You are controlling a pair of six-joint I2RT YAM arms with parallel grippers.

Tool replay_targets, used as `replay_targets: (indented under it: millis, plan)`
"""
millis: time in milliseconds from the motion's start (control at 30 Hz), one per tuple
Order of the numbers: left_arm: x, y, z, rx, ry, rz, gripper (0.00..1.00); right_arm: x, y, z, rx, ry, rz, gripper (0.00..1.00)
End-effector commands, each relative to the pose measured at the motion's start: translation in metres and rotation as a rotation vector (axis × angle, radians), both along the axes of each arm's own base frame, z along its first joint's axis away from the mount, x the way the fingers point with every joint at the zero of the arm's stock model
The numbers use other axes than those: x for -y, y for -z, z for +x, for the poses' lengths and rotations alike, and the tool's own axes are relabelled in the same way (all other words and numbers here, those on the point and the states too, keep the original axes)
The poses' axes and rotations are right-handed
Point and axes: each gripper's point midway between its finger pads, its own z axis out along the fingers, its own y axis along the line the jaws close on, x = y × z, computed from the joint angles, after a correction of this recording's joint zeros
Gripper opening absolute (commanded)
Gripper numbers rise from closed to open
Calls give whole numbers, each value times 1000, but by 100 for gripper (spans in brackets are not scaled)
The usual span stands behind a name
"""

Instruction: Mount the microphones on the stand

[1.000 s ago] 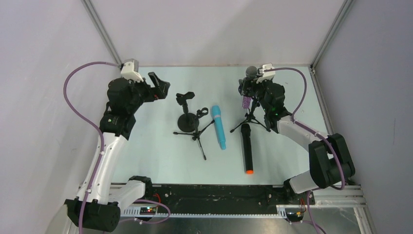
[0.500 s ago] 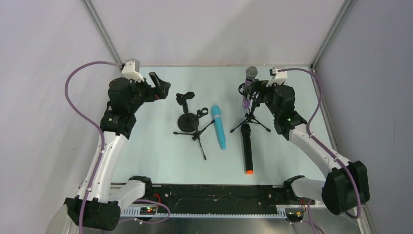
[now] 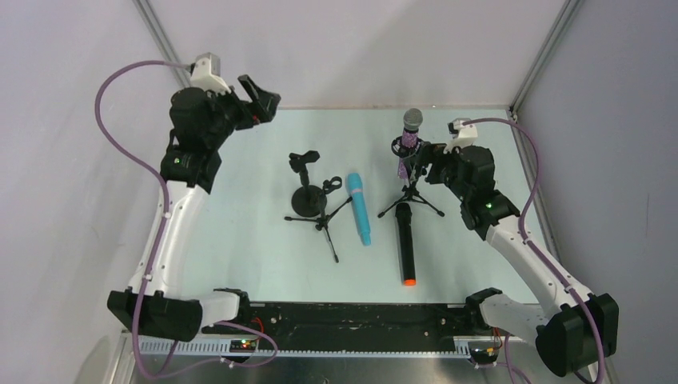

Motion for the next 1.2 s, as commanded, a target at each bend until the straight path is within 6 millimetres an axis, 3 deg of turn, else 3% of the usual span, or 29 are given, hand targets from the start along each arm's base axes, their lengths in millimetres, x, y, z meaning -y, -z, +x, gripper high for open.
replay_targets:
  millis: [0, 67, 167, 367, 467, 633, 933, 1167]
  plan:
    - [7, -42, 18, 69, 13, -65, 98, -3, -6, -8, -4, -48, 11, 100]
    - [8, -38, 27, 52, 17, -66, 98, -3, -5, -7, -12, -41, 22, 100]
    - [7, -11, 36, -6, 2, -51, 98, 3, 1, -6, -35, -6, 10, 99]
    - [0, 43, 33, -107, -27, -10, 98, 18, 15, -5, -64, 45, -76, 99]
    - [6, 52, 34, -128, -3, -19, 98, 17, 22, -2, -93, 38, -101, 100]
    - [18, 53, 34, -149, 54, -55, 98, 16, 35, 4, -161, 50, -123, 99]
    - [15, 45, 29, -121, 47, -42, 98, 10, 42, 28, -209, 96, -277, 97]
    - [16, 41, 27, -112, 55, -44, 98, 10, 46, 37, -217, 94, -350, 78]
